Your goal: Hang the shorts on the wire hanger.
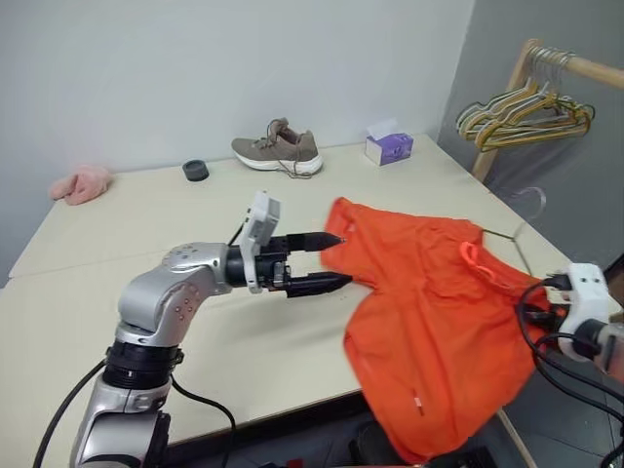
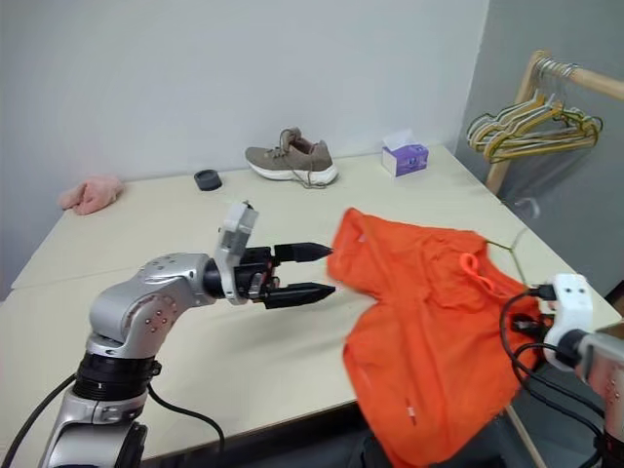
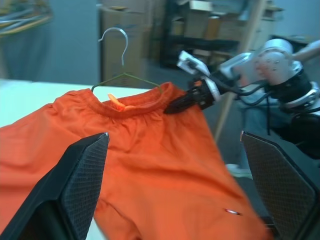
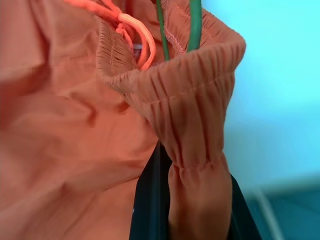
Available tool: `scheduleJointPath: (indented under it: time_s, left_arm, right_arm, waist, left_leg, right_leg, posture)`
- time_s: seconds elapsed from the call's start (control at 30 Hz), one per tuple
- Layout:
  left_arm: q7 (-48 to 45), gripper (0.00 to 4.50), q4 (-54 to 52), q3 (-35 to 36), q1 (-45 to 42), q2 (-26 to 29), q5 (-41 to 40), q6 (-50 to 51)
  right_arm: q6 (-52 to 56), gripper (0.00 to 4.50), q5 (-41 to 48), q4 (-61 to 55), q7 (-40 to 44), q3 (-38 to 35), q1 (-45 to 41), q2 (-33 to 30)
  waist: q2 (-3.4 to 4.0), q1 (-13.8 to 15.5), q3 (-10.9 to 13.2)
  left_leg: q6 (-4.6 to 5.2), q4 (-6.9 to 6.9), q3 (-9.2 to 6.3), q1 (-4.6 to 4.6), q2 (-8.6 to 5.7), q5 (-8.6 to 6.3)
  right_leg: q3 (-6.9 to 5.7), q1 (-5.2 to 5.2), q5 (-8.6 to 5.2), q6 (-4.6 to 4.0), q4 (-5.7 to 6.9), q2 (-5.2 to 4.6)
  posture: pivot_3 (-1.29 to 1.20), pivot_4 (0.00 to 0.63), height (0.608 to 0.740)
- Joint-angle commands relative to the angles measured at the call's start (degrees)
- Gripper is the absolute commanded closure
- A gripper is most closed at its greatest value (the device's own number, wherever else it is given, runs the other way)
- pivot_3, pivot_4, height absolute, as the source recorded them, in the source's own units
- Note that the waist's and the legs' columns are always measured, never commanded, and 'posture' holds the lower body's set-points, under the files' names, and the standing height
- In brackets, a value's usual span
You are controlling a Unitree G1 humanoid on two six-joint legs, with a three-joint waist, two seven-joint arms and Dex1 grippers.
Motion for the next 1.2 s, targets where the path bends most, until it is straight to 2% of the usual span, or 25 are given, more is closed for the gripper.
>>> scheduleJointPath:
  time_s: [0.03,0.27,0.47,0.7,0.97,1.2]
  left_arm:
    - [0.19,0.04,-1.28,-1.12,-2.54,-1.43,0.73,-2.31]
    - [1.15,0.04,1.65,-4.69,-6.85,-6.64,4.64,-7.08]
    - [2.63,0.04,3.62,-5.65,-9.10,-10.60,6.50,-9.25]
    - [3.63,0.04,4.74,-6.19,-10.43,-15.17,7.65,-13.05]
    - [9.24,0.04,4.18,-5.67,-10.83,-19.88,11.84,-19.69]
    - [10.99,0.04,3.87,-4.27,-10.20,-22.17,9.63,-20.00]
  right_arm:
    - [-0.65,4.50,-2.30,-2.49,-3.34,-4.63,-0.65,-1.23]
    - [-5.14,4.50,-7.46,-3.33,-10.10,-8.76,-3.89,-4.22]
    - [-3.22,4.50,-9.69,-4.93,-14.56,-9.22,-13.13,-5.51]
    - [-3.33,4.50,-10.24,0.78,-15.08,-9.57,-20.05,-8.16]
    - [-2.11,4.50,-10.16,9.57,-16.64,-9.36,-26.31,-9.06]
    - [-3.68,4.50,-10.28,17.91,-18.09,-9.74,-30.73,-9.83]
  waist:
    - [0.01,-1.15,0.00]
    - [0.11,-4.10,-0.04]
    - [0.11,-7.40,-0.04]
    - [0.06,-8.59,-0.01]
    - [0.02,-9.06,0.02]
    - [0.03,-8.99,0.01]
  left_leg:
    - [0.00,-0.01,0.00,0.00,0.00,0.00]
    - [0.07,-0.20,0.14,0.05,-0.01,-0.04]
    - [0.11,-0.63,0.46,0.26,-0.03,-0.06]
    - [0.11,-0.80,0.69,0.41,0.00,-0.06]
    - [0.12,-0.82,0.83,0.47,0.01,-0.07]
    - [0.13,-0.83,0.90,0.51,0.00,-0.08]
  right_leg:
    - [-0.01,0.00,-0.01,0.00,-0.01,0.00]
    - [-0.02,0.20,-0.02,0.00,-0.55,0.03]
    - [0.02,0.29,-0.03,0.04,-0.90,0.00]
    - [0.08,0.32,-0.07,0.10,-0.92,0.00]
    - [0.14,0.35,-0.08,0.12,-0.93,-0.02]
    - [0.18,0.38,-0.08,0.13,-0.94,-0.02]
  posture:
    - [-0.54,0.009,0.740]
    - [-0.57,0.018,0.740]
    - [-0.58,0.020,0.740]
    - [-0.58,0.020,0.740]
    - [-0.57,0.020,0.740]
    - [-0.55,0.016,0.740]
